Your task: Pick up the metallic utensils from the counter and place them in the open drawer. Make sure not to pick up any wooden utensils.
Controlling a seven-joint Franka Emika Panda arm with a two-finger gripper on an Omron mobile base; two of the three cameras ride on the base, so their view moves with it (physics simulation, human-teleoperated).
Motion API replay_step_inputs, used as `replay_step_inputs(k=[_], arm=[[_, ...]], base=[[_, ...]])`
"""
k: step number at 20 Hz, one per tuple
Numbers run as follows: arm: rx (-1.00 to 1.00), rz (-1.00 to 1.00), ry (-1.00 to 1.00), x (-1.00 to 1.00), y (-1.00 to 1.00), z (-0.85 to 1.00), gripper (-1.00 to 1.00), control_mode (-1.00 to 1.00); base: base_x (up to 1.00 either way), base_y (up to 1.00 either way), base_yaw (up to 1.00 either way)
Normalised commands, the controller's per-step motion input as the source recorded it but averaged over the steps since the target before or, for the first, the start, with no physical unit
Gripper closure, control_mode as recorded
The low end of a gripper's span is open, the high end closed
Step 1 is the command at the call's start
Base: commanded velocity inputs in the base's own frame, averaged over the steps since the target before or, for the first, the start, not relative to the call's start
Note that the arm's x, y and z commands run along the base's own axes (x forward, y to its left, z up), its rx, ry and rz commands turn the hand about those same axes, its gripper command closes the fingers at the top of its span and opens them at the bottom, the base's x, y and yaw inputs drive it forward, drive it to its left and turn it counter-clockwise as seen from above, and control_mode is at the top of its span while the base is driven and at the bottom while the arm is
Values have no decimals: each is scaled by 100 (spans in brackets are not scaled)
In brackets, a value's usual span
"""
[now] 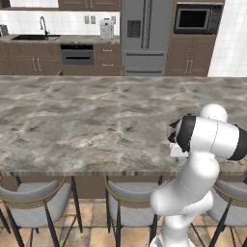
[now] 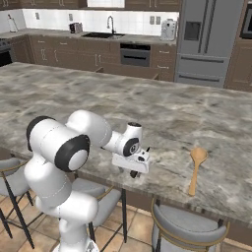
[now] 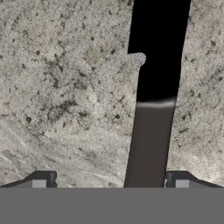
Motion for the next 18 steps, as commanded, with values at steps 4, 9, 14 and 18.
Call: replay_step_inputs(k=[4, 9, 14, 18], arm=[[0, 0, 0, 0, 0, -13, -100, -100], [0, 0, 0, 0, 0, -15, 100, -100], [0, 0, 0, 0, 0, -9, 100, -100], [0, 0, 0, 0, 0, -2, 100, -100]], base=[[0, 0, 0], [0, 0, 0], [0, 0, 0], [0, 0, 0]])
